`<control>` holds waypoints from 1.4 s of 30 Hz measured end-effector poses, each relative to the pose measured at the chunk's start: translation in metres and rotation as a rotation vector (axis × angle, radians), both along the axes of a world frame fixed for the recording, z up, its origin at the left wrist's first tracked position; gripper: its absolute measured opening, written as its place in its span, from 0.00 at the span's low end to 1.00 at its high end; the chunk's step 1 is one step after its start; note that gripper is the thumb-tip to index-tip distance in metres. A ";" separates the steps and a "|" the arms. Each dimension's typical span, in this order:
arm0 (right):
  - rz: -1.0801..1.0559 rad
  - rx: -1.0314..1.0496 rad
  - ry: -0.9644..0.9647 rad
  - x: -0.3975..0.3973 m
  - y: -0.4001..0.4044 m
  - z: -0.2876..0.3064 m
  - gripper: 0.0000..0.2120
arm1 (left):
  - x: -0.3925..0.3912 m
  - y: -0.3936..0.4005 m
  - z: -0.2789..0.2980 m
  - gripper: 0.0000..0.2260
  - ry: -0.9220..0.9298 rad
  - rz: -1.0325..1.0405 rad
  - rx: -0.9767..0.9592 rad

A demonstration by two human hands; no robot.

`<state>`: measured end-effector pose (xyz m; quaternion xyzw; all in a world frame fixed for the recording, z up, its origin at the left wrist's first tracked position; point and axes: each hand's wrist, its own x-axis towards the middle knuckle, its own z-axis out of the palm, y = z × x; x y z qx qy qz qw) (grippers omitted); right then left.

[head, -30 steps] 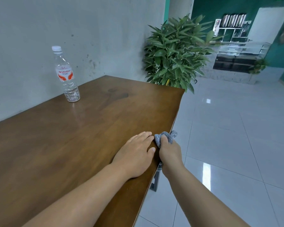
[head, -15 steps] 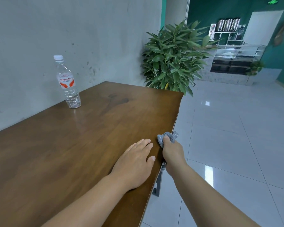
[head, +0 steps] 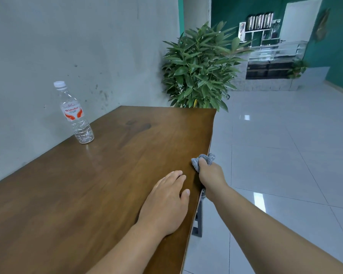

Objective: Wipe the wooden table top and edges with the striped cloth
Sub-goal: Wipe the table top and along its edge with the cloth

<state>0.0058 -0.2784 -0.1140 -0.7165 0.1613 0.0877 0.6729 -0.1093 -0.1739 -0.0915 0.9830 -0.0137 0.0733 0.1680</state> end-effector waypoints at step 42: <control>0.044 0.022 -0.070 -0.089 0.009 -0.004 0.19 | -0.045 -0.003 -0.001 0.22 -0.012 0.052 0.028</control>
